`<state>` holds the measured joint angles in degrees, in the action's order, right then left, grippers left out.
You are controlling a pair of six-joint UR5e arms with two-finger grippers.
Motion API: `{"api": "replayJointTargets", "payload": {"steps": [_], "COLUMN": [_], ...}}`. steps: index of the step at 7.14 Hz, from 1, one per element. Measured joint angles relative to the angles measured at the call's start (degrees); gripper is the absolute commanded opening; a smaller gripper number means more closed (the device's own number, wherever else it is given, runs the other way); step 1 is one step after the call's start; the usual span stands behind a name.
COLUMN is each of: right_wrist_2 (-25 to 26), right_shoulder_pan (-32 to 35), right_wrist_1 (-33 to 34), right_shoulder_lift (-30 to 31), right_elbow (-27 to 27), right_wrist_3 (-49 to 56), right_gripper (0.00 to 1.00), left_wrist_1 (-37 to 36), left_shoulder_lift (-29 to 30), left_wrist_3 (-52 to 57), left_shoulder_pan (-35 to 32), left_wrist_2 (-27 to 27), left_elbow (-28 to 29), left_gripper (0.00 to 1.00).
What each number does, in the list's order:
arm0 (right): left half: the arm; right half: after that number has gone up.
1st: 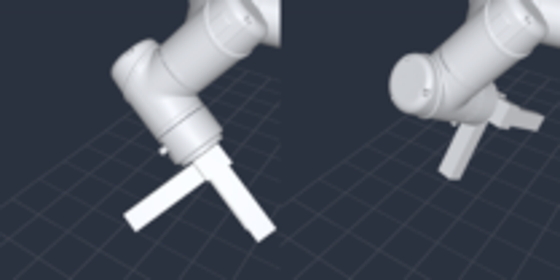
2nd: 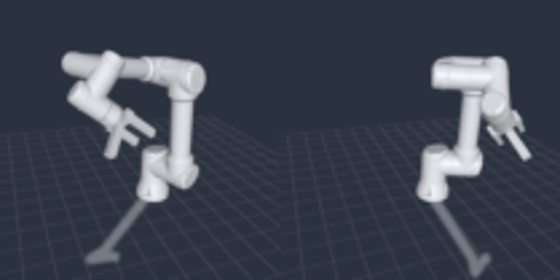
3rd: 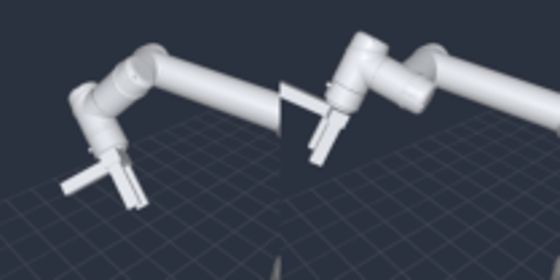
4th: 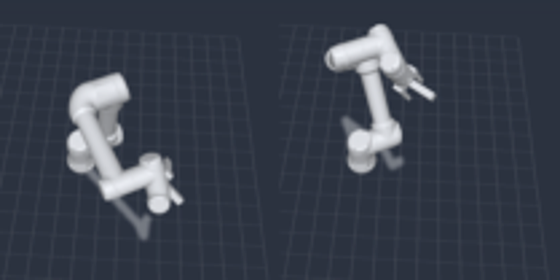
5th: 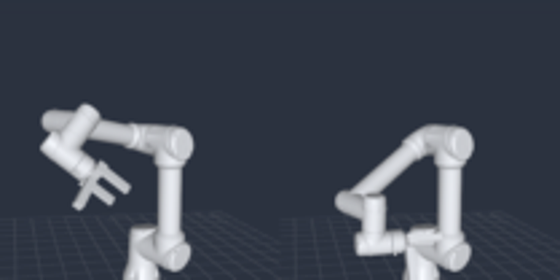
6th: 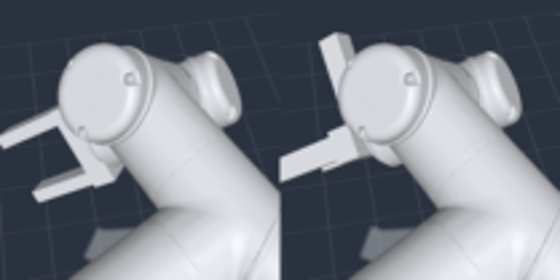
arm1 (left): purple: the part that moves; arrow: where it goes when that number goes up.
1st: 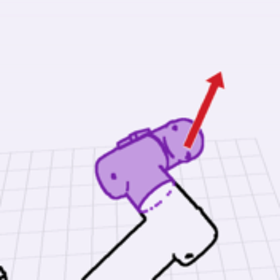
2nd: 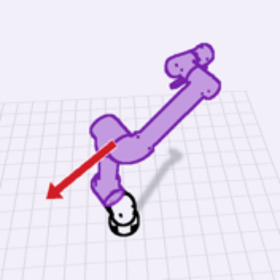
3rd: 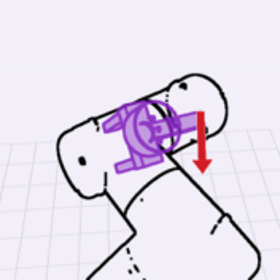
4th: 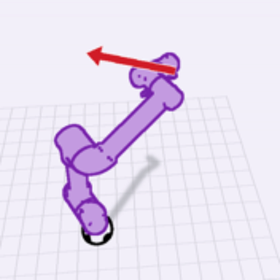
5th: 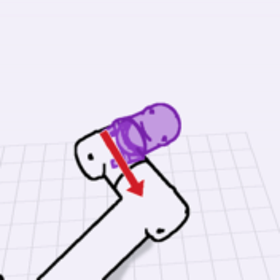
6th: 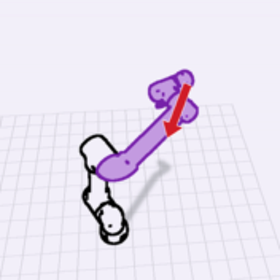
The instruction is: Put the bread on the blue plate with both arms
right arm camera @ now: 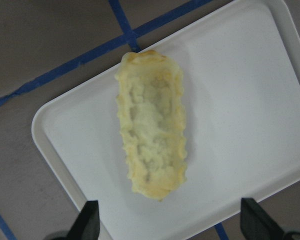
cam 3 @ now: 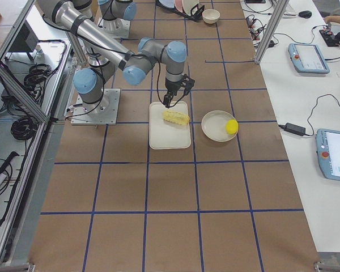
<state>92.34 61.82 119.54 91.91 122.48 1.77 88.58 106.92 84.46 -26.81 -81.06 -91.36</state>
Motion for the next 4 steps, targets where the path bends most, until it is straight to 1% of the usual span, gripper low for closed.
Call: {"api": "replayJointTargets", "payload": {"steps": [1, 4], "right_wrist_2": [-0.2, 0.2], "right_shoulder_pan": [-1.7, -3.0], "right_wrist_1": [3.0, 11.3], "right_shoulder_lift": [-1.1, -8.6], "right_elbow": [2.1, 2.7], "right_wrist_3": [0.1, 0.9], "right_gripper": [0.99, 1.00], "left_wrist_1": [-1.1, -3.5], "left_shoulder_lift": [3.7, 11.0], "left_wrist_3": [-0.4, -3.8], "left_shoulder_pan": [-2.0, -9.2], "left_wrist_2": [1.6, 4.0], "left_elbow": [1.8, 4.0], "left_gripper": [1.00, 1.00]}}
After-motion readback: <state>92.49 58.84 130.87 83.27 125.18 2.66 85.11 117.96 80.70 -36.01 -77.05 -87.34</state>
